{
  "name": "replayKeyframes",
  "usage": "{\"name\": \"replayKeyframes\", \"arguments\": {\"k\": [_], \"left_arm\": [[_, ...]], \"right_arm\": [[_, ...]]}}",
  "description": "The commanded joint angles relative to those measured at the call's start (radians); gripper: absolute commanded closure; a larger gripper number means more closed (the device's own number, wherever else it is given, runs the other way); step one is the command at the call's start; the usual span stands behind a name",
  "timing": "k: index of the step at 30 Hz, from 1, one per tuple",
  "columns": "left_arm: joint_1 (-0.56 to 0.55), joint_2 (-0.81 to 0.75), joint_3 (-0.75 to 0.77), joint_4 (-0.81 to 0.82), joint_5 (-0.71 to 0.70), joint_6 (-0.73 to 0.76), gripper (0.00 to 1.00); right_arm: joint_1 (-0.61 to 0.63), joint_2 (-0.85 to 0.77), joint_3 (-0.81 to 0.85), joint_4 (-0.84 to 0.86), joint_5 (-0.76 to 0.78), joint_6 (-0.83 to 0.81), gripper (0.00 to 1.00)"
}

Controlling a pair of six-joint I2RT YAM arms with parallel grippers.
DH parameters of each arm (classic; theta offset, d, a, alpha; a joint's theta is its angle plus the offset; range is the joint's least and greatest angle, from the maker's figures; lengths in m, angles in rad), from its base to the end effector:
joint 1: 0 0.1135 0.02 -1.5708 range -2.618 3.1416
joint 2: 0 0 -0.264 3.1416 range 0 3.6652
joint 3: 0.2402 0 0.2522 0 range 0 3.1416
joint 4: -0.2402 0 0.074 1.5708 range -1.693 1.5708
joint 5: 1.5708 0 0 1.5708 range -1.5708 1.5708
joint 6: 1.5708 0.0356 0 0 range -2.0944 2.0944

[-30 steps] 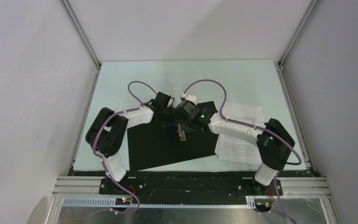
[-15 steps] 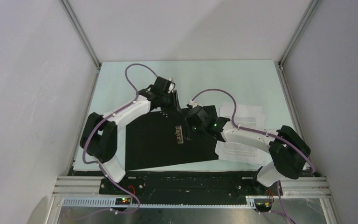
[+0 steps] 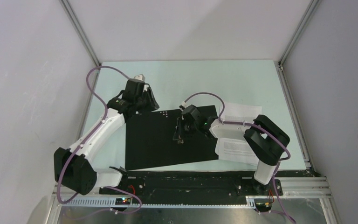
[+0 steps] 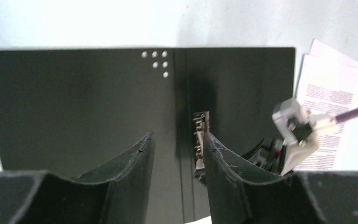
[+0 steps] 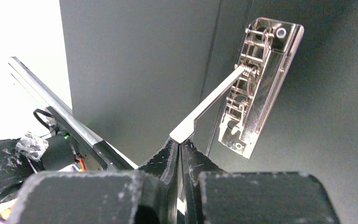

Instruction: Put the files into the folder

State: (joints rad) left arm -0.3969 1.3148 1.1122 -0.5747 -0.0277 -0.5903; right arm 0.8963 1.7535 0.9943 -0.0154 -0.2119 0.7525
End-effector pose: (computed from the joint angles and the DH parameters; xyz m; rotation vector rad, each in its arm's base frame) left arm 0.2616 -0.1086 0.3015 -0.2449 2.3806 -0.4459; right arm 0.2219 0.2895 0.1719 -0.2999 2.5610 0.9813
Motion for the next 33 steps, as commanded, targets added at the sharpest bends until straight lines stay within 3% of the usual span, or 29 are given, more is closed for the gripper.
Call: {"name": "replayKeyframes", "arguments": {"k": [1, 14, 28, 33], "left_arm": [[0.016, -0.086, -0.042, -0.038, -0.016, 0.039, 0.52], [0.016, -0.149, -0.098, -0.062, 0.009, 0.070, 0.52], [0.016, -0.168, -0.110, -0.067, 0.062, 0.084, 0.52], [0.016, -0.169, -0.104, -0.068, 0.082, 0.080, 0.51]], "right_arm": [[-0.029, 0.034, 0.079, 0.087, -0.029, 0.029, 0.92], [-0.130, 0.226, 0.295, 0.054, -0.052, 0.005, 0.92], [-0.135, 0.420, 0.536, -0.059, -0.075, -0.036, 0.91], [-0.126, 0.422, 0.599, -0.112, -0.068, -0.055, 0.87]]}}
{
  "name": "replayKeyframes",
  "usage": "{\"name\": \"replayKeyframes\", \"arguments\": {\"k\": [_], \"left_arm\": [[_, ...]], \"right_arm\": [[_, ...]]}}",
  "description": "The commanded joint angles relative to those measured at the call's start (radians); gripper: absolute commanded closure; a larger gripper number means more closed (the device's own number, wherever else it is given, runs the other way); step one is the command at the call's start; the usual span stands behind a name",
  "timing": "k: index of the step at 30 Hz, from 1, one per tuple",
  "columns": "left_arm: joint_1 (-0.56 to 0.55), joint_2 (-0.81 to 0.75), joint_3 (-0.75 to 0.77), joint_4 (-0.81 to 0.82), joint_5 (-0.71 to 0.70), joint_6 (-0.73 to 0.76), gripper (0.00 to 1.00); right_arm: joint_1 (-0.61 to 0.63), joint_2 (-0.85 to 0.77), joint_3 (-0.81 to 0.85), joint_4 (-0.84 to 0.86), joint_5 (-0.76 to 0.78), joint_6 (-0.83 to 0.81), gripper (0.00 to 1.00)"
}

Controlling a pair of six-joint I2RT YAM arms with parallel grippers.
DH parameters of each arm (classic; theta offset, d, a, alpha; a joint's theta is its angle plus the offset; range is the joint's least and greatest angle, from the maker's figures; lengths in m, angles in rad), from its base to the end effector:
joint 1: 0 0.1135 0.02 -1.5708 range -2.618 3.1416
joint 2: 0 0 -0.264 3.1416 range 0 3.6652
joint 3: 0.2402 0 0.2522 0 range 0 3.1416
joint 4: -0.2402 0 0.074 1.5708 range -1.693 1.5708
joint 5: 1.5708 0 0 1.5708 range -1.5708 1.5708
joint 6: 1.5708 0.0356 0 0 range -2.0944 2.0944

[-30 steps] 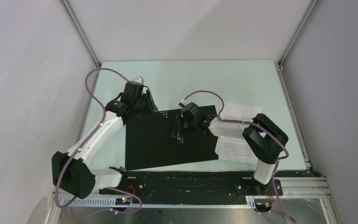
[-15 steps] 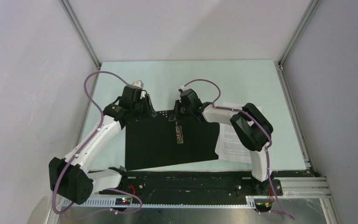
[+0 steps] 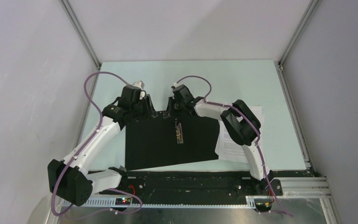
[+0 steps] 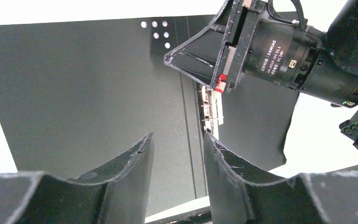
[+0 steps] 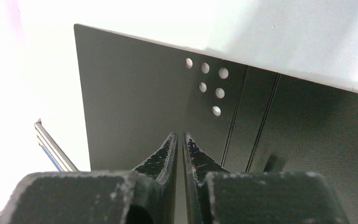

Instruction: Put the files into the folder

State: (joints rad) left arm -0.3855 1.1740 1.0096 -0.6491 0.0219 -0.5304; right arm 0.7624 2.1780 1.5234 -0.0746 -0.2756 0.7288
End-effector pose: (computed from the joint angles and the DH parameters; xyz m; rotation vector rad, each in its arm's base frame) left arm 0.2265 -0.0927 0.2964 -0.1656 2.4280 -0.4520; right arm 0.3420 0.3400 0.1566 -0.1980 2.5079 1.0181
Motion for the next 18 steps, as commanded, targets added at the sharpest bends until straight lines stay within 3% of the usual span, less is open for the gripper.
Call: {"name": "replayKeyframes", "arguments": {"k": [1, 6, 9, 15, 18], "left_arm": [[0.004, -0.030, 0.001, 0.008, 0.037, 0.018, 0.51], [-0.039, -0.044, 0.025, 0.009, 0.044, -0.001, 0.44], [-0.095, -0.041, 0.057, 0.011, 0.034, -0.027, 0.35], [-0.269, 0.042, 0.147, 0.045, -0.008, -0.074, 0.11], [-0.364, 0.153, 0.183, 0.101, 0.012, -0.101, 0.04]], "right_arm": [[0.009, -0.010, 0.075, -0.062, 0.004, -0.036, 0.85], [-0.020, -0.163, 0.053, -0.127, 0.037, -0.060, 0.74], [-0.068, -0.326, -0.018, -0.168, 0.081, -0.066, 0.62], [-0.220, -0.629, -0.342, -0.295, 0.214, -0.036, 0.32], [-0.302, -0.822, -0.496, -0.349, 0.268, -0.015, 0.24]]}}
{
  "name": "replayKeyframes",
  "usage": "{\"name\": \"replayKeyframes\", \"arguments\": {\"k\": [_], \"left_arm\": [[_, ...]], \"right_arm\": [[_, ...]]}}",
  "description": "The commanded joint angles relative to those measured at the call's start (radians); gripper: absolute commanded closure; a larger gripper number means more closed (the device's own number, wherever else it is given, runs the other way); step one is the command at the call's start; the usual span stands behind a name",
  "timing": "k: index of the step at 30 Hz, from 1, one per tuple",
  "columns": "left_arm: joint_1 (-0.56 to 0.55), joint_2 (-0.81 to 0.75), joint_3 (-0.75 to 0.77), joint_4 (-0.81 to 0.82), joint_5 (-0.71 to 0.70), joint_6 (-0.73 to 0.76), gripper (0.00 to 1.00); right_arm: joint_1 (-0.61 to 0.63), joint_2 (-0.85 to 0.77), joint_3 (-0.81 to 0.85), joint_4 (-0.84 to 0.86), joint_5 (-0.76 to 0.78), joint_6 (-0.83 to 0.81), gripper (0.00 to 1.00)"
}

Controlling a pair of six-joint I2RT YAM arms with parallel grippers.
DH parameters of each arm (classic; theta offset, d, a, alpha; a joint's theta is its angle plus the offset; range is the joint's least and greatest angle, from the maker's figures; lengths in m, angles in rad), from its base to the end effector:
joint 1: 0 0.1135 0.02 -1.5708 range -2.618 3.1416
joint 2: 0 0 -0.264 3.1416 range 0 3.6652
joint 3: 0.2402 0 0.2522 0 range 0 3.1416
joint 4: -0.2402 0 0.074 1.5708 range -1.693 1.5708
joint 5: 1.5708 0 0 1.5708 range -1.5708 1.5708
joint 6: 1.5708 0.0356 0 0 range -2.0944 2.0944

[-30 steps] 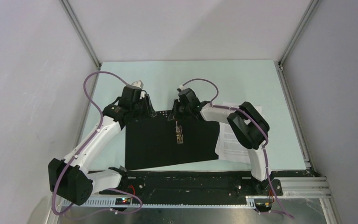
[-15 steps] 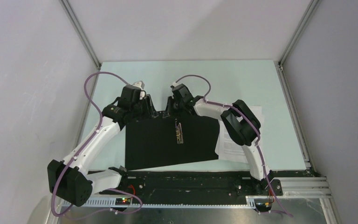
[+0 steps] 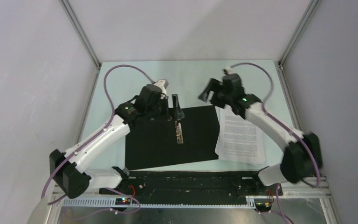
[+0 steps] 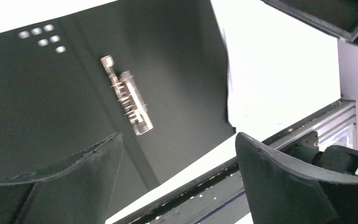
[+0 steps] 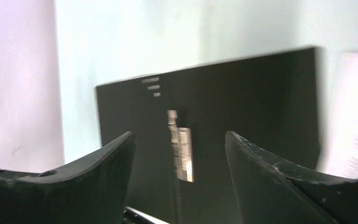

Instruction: Put the files into the folder

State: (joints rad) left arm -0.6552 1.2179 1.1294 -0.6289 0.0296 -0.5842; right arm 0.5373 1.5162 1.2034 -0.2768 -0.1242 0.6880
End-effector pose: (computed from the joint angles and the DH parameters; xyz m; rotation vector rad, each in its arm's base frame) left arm 0.2060 -0.1596 0.3273 0.1006 2.3798 -0.6576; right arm 0.2967 0.1819 0.2980 0.0960 2.2760 0.8152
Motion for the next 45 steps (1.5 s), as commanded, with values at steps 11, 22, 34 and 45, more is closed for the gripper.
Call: {"name": "replayKeyframes", "arguments": {"k": [11, 22, 34, 45], "left_arm": [[-0.245, 0.577, 0.261, 0.201, 0.260, -0.070, 0.00], [-0.251, 0.829, 0.265, 0.383, 0.462, -0.160, 0.00], [-0.282, 0.933, 0.297, 0.437, 0.490, -0.245, 0.00], [-0.311, 0.985, 0.386, 0.437, 0.503, -0.300, 0.11]], "right_arm": [[-0.381, -0.617, -0.629, -0.283, 0.207, 0.096, 0.12], [-0.651, -0.599, -0.751, -0.156, 0.047, 0.050, 0.09], [-0.705, -0.539, -0.753, -0.119, 0.003, 0.031, 0.09], [-0.708, -0.508, -0.755, -0.108, -0.014, 0.021, 0.09]]}}
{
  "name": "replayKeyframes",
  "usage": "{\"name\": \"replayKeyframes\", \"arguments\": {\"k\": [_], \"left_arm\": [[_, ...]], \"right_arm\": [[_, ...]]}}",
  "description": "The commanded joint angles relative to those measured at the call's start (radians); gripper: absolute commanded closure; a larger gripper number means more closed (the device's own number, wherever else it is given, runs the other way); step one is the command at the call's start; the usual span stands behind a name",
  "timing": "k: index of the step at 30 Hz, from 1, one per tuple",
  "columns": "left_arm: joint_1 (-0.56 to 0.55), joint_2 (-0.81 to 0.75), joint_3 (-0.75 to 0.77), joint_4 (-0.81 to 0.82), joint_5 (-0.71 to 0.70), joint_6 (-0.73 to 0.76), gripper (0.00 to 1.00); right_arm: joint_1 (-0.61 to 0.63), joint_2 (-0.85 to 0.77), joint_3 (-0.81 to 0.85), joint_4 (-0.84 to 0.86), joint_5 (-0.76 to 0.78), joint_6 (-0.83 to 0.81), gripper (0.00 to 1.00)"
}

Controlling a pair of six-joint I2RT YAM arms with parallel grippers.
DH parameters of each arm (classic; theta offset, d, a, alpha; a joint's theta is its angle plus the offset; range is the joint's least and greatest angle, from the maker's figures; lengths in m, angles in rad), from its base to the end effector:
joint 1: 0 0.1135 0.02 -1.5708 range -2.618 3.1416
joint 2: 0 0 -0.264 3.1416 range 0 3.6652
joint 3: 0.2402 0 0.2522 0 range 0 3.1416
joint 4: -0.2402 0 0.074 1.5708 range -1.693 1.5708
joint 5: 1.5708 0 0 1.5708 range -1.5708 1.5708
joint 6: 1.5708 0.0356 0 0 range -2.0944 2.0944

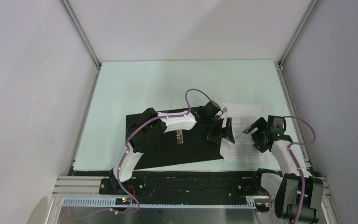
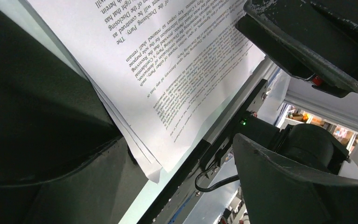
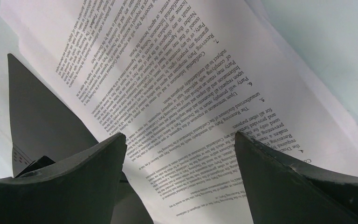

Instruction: Put the files into the folder

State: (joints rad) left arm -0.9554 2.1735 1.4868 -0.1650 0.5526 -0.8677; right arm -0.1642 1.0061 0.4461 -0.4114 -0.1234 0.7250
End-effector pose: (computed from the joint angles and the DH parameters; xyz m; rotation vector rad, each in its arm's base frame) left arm 0.2537 -0.3912 0.1436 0.4238 2.8034 -1.3274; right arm 0.1781 -0.0251 0.1670 1.0627 2.3449 0.3729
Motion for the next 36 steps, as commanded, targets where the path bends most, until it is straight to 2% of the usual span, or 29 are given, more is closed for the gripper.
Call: {"name": "replayKeyframes", "arguments": {"k": [1, 9, 12, 15, 21, 31, 36], "left_arm": [[-0.010, 0.024, 0.032, -0.027, -0.021, -0.024, 0.15], [0.004, -0.002, 0.037, -0.007, -0.091, -0.102, 0.40], [0.012, -0.023, 0.025, -0.009, -0.156, -0.117, 0.43], [0.018, -0.040, 0.026, -0.039, -0.238, -0.090, 0.37], [0.028, -0.010, 0.048, -0.087, -0.261, -0.041, 0.33], [0.043, 0.009, 0.073, -0.154, -0.286, 0.060, 0.19], [0.064, 0.039, 0.091, -0.248, -0.328, 0.159, 0.15]], "right_arm": [[-0.006, 0.003, 0.002, 0.026, -0.018, -0.016, 0.09], [-0.006, -0.003, -0.002, 0.021, -0.018, -0.017, 0.09], [-0.006, -0.007, -0.005, 0.021, -0.022, -0.015, 0.09], [-0.006, -0.029, 0.009, 0.014, -0.031, -0.020, 0.10], [-0.032, -0.072, 0.121, -0.044, 0.047, -0.037, 0.07], [-0.310, 0.164, 0.153, 0.152, -0.043, -0.080, 0.01], [-0.324, 0.287, 0.168, 0.150, -0.082, -0.091, 0.00]]}}
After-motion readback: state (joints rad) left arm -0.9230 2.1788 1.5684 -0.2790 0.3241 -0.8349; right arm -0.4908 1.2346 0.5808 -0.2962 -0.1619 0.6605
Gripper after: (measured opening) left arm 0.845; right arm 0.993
